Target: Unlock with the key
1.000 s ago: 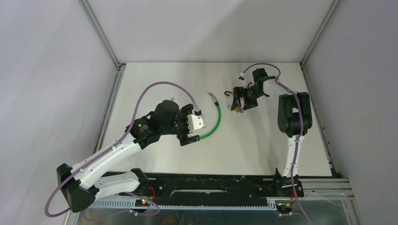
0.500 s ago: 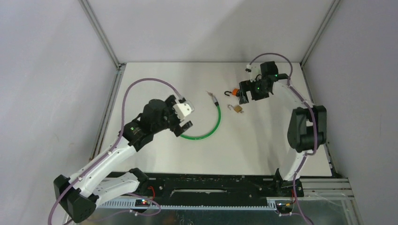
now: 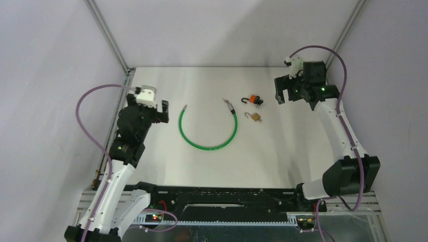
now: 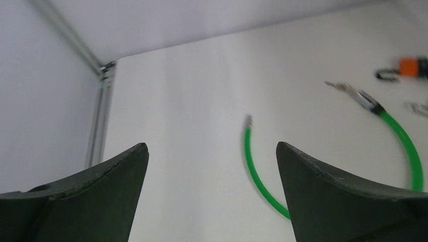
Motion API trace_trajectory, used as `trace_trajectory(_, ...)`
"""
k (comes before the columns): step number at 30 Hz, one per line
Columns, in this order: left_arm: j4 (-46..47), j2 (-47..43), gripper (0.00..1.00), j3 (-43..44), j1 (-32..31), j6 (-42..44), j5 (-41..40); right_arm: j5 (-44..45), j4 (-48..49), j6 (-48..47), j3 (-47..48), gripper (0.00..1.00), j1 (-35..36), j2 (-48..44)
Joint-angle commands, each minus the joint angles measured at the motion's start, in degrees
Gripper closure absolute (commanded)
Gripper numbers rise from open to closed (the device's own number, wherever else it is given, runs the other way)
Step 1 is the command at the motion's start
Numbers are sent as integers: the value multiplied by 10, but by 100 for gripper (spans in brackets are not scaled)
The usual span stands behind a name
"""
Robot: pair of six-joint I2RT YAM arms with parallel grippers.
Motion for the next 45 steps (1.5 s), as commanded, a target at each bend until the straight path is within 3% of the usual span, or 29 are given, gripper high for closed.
trace_trajectory(1,69,-34,0,-30,85,-95,6,47,22,12,-31,1,-12,-79)
trace_trajectory(8,52,-20,0,-15,207,-159,123,10,88,25,-146,1,-39,-226)
trace_trajectory(13,12,7,0,11,218,-156,137,-38,139,61,-231,1,-46,-337)
trace_trajectory(18,11,-15,0,-10,219,-145,140,-119,150,35,-303,1,-47,-418)
trace_trajectory(21,8,-30,0,-21,218,-125,181,-144,186,28,-355,1,-64,-472)
trace_trajectory(31,61,-103,0,-82,205,-86,165,-143,163,27,-350,0,-69,-480)
trace_trajectory(45,32,-96,0,-81,205,-75,170,-158,153,24,-350,1,-76,-472)
